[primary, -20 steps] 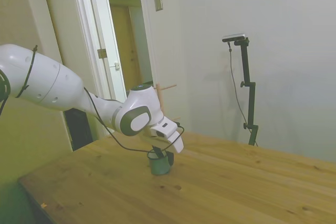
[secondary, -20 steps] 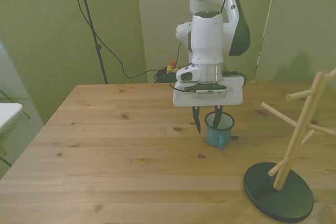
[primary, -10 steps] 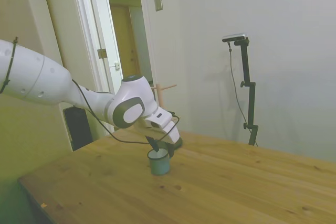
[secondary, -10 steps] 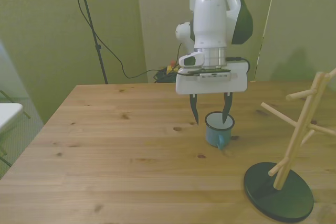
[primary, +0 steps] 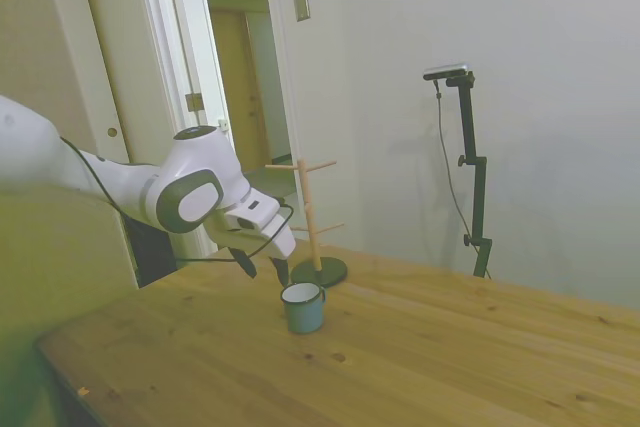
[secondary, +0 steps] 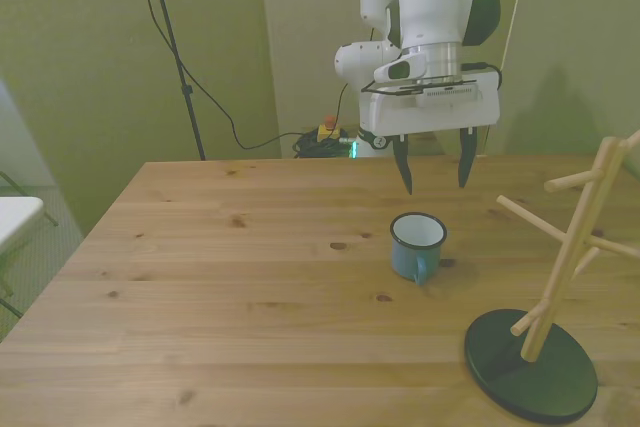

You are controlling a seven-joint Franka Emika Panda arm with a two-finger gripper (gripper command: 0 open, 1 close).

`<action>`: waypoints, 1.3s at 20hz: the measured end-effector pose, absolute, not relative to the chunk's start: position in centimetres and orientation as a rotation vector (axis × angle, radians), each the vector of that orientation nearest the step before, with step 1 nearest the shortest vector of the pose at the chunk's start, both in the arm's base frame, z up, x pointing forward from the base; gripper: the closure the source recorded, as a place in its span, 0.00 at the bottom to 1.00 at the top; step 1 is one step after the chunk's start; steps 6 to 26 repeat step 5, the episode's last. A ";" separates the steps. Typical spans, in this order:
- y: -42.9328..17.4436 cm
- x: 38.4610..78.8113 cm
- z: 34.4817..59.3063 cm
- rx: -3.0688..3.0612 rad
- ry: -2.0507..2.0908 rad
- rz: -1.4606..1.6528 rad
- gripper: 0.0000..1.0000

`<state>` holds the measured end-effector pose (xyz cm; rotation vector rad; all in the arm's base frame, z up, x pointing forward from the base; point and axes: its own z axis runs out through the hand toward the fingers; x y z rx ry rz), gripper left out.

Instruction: Unload the mug

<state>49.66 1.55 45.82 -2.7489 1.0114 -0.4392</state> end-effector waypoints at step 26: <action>2.3 46.8 46.4 -2.766 0.958 -0.350 0.00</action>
